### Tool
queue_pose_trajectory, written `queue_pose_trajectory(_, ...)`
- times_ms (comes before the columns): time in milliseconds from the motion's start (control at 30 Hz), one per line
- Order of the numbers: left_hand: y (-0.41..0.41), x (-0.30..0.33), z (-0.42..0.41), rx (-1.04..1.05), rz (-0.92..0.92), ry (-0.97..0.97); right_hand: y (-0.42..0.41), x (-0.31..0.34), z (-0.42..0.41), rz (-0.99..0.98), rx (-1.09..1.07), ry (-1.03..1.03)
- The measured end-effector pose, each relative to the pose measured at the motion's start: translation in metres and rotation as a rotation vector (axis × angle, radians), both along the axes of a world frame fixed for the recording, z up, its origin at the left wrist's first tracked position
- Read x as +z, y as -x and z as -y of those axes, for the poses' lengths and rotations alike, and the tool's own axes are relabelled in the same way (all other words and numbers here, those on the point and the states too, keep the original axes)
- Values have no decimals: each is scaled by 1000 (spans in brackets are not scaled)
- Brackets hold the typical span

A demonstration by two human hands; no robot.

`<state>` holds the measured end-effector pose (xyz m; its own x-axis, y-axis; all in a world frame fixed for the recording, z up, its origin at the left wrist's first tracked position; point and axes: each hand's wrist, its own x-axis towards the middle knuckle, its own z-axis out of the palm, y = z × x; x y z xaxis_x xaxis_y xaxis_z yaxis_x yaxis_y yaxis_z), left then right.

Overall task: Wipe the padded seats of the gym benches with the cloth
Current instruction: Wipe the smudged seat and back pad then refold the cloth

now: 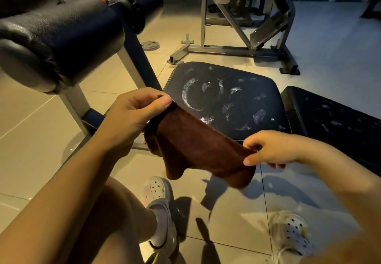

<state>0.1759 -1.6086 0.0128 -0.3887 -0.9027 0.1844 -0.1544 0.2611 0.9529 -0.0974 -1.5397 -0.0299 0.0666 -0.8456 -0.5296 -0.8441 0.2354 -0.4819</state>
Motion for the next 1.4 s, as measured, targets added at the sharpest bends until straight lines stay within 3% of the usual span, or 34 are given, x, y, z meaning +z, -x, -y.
queue_pose_trajectory(233, -14, 0, 7, 94, -44, -54, 17, 1, 2, -170, -28, 161)
queue_pose_trajectory(467, -18, -9, 11, 166, 42, -69, 41, 24, -5, -305, -140, 305)
queue_pose_trajectory(667, -19, -10, 13, 289, 16, -144, 50, 32, -13, -90, -213, 327)
queue_pose_trajectory(867, -17, -8, 11, 311, -21, -232, 44, 39, -19, 355, -372, 357)
queue_pose_trajectory(1167, 44, -21, -10, -1, -26, -481, -18, 32, 2, 814, -585, 338)
queue_pose_trajectory(1267, 62, -24, -23, -104, -72, -505, -33, 34, 6, 858, -534, 346)
queue_pose_trajectory(1400, 73, -25, -30, -239, -50, -474, -42, 34, 8, 698, -419, 463)
